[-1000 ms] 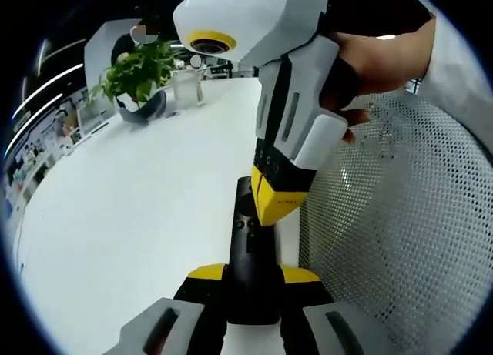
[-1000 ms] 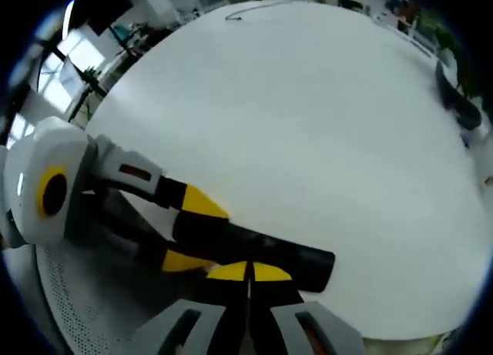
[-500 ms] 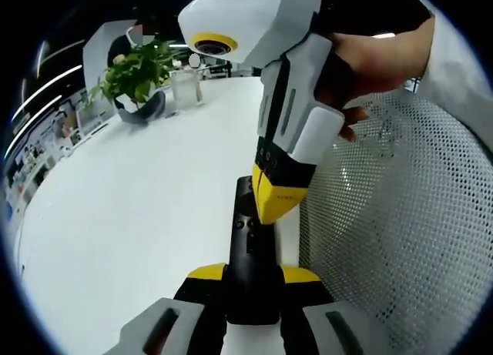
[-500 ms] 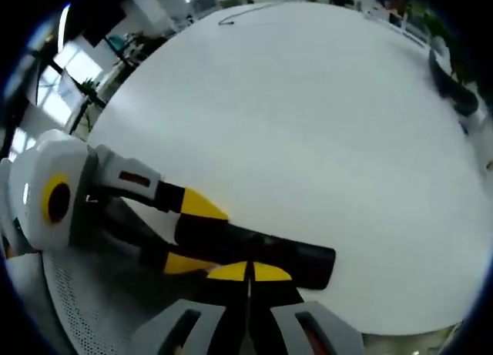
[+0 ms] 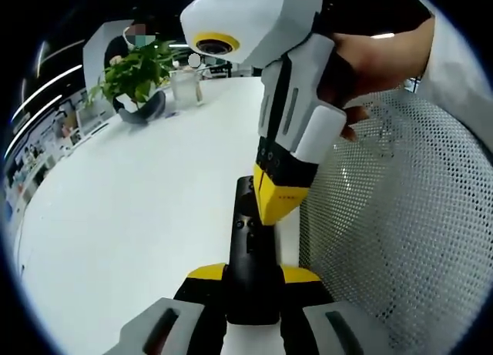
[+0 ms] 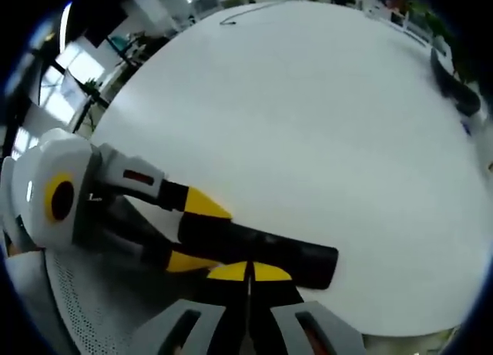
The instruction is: Press the specified remote control buttons in sequence, fully releasing each button before pressing the next.
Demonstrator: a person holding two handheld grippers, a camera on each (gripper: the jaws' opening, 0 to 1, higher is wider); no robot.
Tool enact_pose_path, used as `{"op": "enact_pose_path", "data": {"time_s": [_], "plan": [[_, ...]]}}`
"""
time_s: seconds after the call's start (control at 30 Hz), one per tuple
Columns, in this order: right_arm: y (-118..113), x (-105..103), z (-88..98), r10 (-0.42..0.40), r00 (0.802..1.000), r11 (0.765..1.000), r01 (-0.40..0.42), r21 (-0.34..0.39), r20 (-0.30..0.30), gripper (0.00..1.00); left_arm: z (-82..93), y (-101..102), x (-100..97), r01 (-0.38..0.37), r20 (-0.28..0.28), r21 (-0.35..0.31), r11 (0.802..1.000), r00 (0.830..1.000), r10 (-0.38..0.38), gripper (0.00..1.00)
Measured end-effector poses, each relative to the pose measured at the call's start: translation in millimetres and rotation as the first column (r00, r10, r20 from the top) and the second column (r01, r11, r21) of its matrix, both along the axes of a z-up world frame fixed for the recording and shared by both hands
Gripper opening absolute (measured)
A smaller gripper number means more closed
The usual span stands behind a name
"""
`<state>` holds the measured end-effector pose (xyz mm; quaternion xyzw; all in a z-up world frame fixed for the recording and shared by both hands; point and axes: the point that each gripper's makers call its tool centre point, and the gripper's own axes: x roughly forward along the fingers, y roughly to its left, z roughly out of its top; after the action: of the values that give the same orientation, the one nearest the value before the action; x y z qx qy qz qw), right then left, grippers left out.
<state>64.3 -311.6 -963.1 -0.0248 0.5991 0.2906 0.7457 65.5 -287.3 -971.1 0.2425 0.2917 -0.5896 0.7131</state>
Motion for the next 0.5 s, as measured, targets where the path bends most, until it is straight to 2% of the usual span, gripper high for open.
{"op": "enact_pose_path", "data": {"time_s": [0.17,0.5], "plan": [[0.6,0.3,-2.9,0.002,1.0,1.0,-0.002,-0.008,0.0,0.0,-0.3,0.3,-0.4,-0.001,-0.001,-0.001,1.0,1.0,0.001,0.24],[0.4,-1.3,-4.7,0.003,0.999,1.0,-0.002,-0.017,0.05,0.0,-0.1,0.2,-1.1,0.001,0.002,-0.002,1.0,1.0,-0.001,0.24]]}}
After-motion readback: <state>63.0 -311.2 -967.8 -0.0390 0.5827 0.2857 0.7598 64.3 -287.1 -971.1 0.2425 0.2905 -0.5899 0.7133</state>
